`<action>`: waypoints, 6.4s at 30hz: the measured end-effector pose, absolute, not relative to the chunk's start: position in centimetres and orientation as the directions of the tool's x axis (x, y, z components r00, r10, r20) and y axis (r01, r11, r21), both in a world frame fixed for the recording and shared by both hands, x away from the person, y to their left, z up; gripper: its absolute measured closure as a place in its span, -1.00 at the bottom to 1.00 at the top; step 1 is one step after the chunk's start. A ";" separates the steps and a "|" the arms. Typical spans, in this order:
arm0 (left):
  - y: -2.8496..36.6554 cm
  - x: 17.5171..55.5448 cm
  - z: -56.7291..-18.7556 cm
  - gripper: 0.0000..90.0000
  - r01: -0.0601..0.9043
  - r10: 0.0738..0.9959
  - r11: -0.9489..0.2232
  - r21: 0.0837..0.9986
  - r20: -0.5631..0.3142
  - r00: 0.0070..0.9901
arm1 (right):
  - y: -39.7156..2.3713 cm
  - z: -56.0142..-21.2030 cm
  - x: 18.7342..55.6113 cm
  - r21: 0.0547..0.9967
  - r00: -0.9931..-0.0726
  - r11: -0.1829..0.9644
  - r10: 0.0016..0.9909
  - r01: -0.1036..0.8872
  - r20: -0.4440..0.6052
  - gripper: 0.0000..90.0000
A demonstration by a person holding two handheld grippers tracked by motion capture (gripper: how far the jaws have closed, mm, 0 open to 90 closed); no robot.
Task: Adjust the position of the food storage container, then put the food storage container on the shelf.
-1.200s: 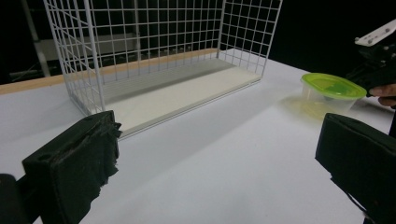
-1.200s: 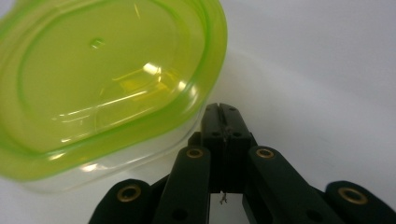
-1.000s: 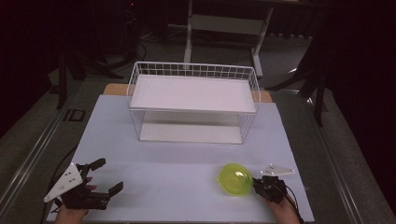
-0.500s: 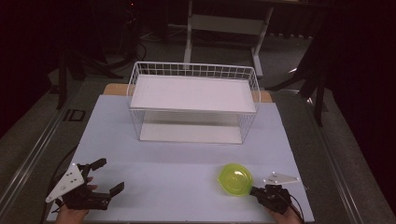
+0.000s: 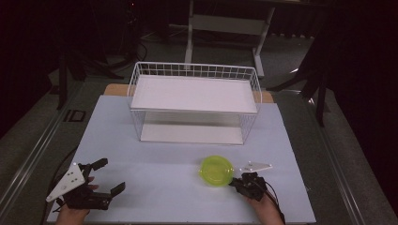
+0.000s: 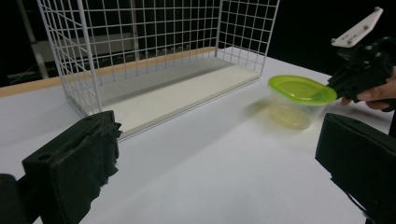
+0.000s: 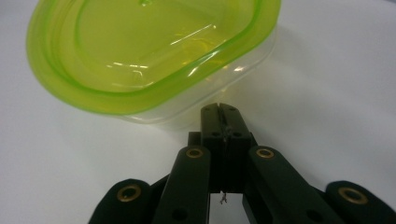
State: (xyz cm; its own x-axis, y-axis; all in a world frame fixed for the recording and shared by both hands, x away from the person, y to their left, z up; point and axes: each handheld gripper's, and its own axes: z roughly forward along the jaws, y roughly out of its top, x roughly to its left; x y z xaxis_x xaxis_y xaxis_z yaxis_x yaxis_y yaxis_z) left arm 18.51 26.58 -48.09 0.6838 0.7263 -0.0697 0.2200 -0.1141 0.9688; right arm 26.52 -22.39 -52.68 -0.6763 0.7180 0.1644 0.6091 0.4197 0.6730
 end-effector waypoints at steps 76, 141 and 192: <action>23.0 21.0 -47.4 -1.00 0.310 0.643 -0.216 0.926 -0.104 0.759 | -18.1 -48.0 25.5 0.808 -0.744 0.377 0.659 0.453 0.110 -0.59; 14.3 26.6 -49.6 0.64 0.706 0.685 -0.183 0.685 -0.426 0.591 | -13.7 -49.5 27.5 0.663 -0.598 0.222 0.685 0.715 0.417 0.66; 12.1 36.7 -49.4 0.77 0.654 0.728 -0.079 0.752 -0.404 0.553 | -14.1 -48.8 35.0 0.698 -0.448 0.046 0.797 0.715 0.406 0.79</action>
